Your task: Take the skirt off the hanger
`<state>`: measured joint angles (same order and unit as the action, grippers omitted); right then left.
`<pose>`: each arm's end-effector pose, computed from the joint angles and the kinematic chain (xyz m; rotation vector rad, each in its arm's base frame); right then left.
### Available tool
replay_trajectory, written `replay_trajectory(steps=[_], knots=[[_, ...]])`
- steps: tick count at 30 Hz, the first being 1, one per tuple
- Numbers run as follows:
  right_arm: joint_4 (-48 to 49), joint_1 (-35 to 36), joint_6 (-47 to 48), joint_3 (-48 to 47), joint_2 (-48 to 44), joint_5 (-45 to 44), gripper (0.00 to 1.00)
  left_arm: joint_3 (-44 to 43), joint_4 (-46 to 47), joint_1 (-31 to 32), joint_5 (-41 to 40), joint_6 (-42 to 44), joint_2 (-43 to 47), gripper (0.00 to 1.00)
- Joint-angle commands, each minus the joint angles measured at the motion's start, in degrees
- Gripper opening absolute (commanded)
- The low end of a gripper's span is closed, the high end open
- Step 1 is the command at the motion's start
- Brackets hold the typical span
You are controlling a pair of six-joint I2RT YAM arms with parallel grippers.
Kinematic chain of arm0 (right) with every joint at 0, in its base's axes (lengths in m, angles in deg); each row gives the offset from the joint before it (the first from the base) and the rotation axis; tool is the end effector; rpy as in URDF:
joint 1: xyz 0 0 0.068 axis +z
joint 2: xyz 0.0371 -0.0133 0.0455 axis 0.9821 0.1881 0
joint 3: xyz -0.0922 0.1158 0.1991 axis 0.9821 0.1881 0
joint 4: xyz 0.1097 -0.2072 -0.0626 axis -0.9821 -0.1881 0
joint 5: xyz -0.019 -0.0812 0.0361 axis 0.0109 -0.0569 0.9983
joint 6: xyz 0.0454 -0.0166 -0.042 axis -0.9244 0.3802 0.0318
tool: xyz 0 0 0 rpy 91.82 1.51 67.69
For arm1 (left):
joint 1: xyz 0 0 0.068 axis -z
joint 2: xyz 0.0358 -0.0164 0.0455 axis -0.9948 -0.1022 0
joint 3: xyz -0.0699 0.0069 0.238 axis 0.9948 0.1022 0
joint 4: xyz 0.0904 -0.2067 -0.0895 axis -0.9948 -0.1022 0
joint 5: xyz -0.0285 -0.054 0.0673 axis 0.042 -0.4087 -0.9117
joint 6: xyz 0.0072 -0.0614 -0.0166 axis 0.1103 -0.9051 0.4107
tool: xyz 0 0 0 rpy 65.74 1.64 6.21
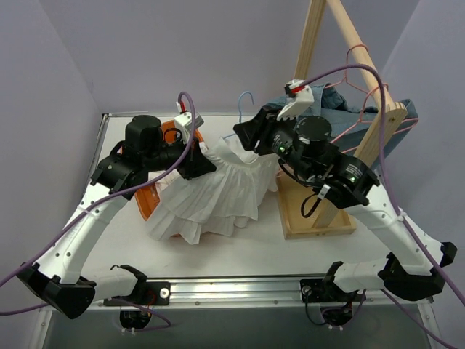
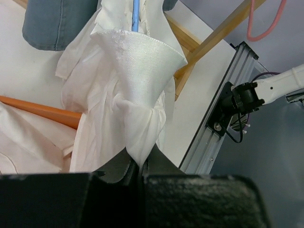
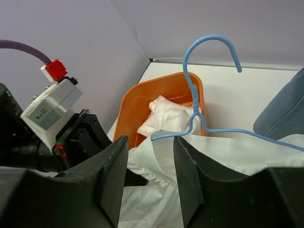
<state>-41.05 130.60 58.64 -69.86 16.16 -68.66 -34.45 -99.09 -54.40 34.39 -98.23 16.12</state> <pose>0.1661 0.1919 0.5046 -0.1343 1.4796 0.9799 0.2046 -0.1482 0.3999 0.7417 1.9274 -1.0135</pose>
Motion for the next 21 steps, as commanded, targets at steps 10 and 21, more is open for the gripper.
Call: replay_trajectory(steps=[10, 21], knots=[[6.9, 0.9, -2.6, 4.3, -1.4, -0.9, 0.43, -0.4, -2.5, -0.2, 4.6, 0.1, 8.2, 0.02], [6.6, 0.9, -2.5, 4.1, 1.3, -0.8, 0.39, 2.8, 2.6, -0.2, 10.1, -4.6, 10.1, 0.02]])
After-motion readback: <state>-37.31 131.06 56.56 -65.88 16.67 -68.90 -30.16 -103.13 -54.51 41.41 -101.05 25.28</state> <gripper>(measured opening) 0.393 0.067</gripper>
